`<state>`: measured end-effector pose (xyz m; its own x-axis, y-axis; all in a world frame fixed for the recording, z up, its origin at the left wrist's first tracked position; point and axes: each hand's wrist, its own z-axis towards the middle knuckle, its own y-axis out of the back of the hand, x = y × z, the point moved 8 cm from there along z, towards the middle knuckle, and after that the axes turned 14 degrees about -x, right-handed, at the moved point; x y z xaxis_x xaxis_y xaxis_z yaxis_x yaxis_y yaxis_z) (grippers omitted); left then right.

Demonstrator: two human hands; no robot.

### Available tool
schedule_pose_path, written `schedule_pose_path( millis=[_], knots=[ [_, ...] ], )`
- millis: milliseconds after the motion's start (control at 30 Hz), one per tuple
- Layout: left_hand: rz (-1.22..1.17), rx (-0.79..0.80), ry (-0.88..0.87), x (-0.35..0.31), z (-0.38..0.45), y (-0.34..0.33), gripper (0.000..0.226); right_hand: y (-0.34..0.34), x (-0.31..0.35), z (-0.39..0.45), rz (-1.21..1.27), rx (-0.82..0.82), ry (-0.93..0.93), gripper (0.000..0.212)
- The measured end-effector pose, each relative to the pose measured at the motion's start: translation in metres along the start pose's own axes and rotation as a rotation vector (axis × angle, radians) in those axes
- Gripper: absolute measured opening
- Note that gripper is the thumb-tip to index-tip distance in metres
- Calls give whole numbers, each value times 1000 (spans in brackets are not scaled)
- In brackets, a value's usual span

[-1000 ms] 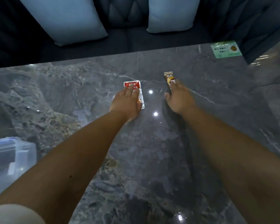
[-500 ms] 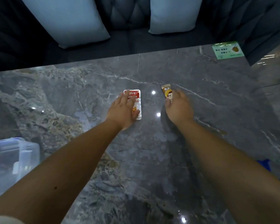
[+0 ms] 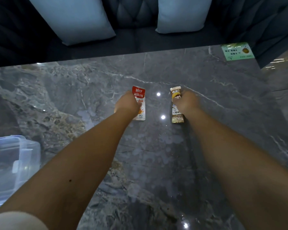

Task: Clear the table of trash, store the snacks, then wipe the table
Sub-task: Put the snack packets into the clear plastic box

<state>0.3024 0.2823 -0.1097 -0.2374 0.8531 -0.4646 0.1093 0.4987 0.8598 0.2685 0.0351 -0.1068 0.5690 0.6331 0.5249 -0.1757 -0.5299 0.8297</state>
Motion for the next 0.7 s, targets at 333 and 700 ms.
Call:
schedule_pose_path(
  millis=[333,700],
  knots=[
    [-386,42,32,16,-27,59,24,20,27,-44,530,114,-290,18],
    [-668,3,87,125,-91,184,16,-6,140,-175,621,296,-154,12]
  ],
)
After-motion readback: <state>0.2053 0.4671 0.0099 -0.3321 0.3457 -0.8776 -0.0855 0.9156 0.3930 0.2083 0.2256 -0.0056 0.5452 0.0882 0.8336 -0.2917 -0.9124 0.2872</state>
